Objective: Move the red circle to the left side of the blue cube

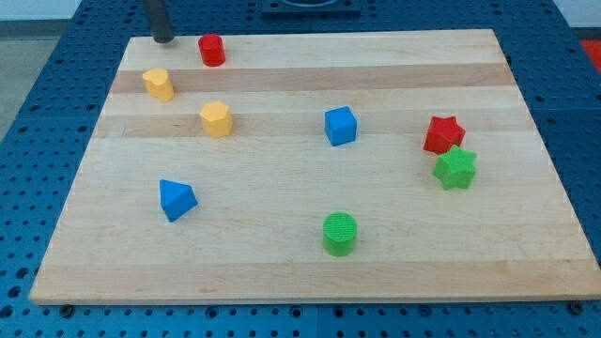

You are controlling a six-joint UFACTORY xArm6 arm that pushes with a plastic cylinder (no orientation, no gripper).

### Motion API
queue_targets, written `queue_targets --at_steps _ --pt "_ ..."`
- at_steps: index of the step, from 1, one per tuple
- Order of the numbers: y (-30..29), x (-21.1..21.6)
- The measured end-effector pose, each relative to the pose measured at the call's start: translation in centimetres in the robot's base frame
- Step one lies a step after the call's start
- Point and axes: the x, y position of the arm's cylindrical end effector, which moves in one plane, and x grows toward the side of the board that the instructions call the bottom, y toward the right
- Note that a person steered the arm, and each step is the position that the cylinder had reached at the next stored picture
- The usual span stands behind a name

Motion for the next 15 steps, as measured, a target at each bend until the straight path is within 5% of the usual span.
queue_targets --at_steps 4,8,11,15 --pt "7.0 2.4" --pt "11.1 11.1" --pt "11.0 4.2" --pt "12.8 13.4"
